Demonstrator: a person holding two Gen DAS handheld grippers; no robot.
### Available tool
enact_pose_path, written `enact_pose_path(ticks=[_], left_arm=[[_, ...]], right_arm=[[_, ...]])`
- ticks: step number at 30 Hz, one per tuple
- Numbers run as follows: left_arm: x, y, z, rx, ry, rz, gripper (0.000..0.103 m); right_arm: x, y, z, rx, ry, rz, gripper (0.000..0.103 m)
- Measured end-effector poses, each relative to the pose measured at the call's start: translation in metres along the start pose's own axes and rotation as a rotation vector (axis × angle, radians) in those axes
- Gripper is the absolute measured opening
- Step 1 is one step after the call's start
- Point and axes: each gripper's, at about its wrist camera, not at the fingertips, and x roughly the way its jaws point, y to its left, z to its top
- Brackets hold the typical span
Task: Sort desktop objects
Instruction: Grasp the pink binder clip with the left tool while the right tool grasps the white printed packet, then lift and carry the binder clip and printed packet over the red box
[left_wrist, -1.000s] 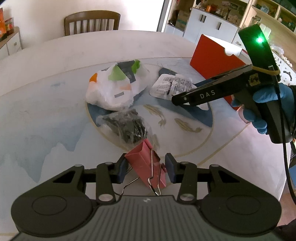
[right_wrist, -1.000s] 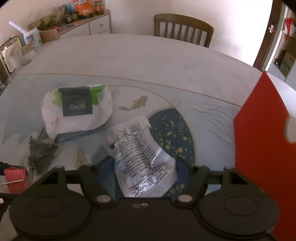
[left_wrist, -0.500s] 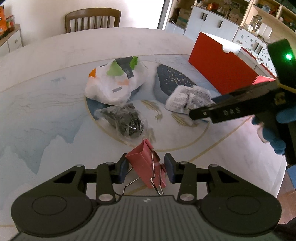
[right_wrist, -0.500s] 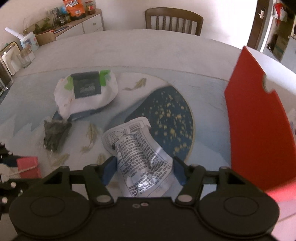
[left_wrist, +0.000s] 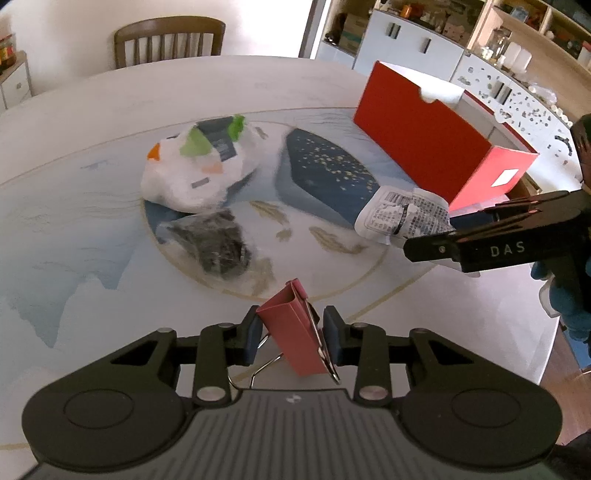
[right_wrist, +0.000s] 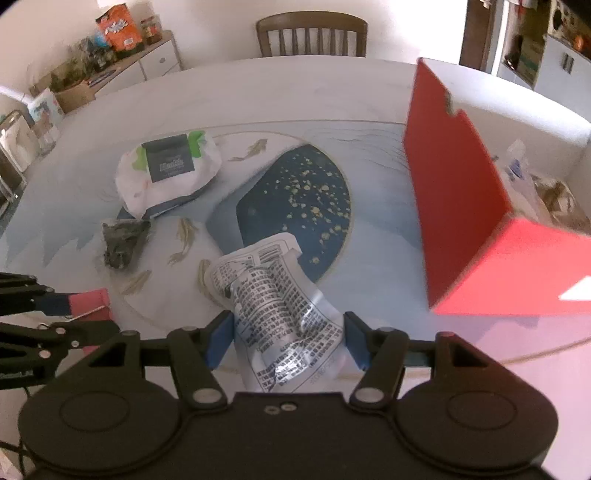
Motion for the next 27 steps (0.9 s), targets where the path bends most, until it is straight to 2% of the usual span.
enact_pose_path(ticks=[12, 27], left_arm=[[-0.008, -0.024, 0.017, 0.013, -0.014, -0.048, 0.034], [-0.011, -0.084, 0.062, 0.115, -0.088, -0.107, 0.034]], right_arm=[[-0.041, -0.019, -0.01, 0.074, -0.035, -0.015, 0.063], [-0.099, -0.06, -0.014, 0.168, -0.125, -0.058, 0.063]])
